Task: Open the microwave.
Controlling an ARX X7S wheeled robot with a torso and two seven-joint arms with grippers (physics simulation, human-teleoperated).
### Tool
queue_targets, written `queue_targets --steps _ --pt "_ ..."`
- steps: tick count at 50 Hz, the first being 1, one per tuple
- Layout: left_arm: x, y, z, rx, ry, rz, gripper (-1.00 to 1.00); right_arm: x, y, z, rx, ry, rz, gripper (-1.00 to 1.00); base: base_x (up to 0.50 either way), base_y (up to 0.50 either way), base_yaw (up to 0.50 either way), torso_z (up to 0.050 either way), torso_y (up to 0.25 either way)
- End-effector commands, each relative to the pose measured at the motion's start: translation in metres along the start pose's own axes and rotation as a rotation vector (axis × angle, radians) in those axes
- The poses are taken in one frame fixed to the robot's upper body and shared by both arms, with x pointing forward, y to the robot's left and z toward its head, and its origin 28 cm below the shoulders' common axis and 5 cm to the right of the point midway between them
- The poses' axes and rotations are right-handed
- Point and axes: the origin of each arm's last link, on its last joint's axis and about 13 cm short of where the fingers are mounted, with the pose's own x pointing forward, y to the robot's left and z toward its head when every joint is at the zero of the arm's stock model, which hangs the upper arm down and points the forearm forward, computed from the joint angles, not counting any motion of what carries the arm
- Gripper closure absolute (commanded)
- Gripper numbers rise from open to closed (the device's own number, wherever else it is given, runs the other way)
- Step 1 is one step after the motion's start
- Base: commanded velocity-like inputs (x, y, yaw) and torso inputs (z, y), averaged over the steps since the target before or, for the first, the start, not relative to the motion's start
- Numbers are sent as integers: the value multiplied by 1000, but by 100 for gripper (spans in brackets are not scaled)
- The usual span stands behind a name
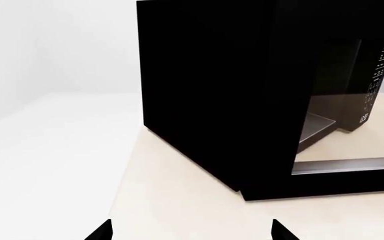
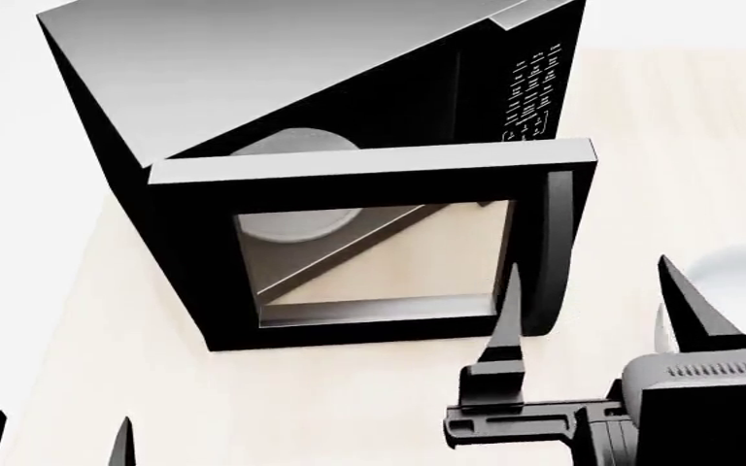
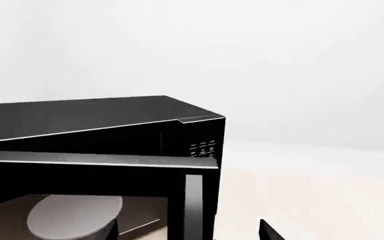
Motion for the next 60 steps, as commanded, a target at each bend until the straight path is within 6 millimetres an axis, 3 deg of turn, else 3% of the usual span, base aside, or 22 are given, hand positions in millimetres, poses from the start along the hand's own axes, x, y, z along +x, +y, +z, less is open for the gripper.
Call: queue_targets --steps 1,10,20,32,42,60 --pt "0 0 1 -6 0 1 -100 -12 4 40 -38 -104 -105 -100 0 0 0 0 0" --pt "0 0 1 -9 -1 -4 -100 5 2 75 2 -153 -89 -100 0 0 0 0 0" --pt "-1 0 1 -12 -3 -3 -100 32 1 93 53 -188 -34 -100 0 0 0 0 0" --pt "-1 -1 2 -12 -4 -4 -100 61 1 105 35 -171 25 -100 0 0 0 0 0" --pt "0 -1 1 -11 -2 -6 -100 80 0 115 72 -50 147 -100 0 0 0 0 0" --pt "-1 0 2 -15 -4 -6 -100 124 -3 124 68 177 134 -100 0 0 0 0 0"
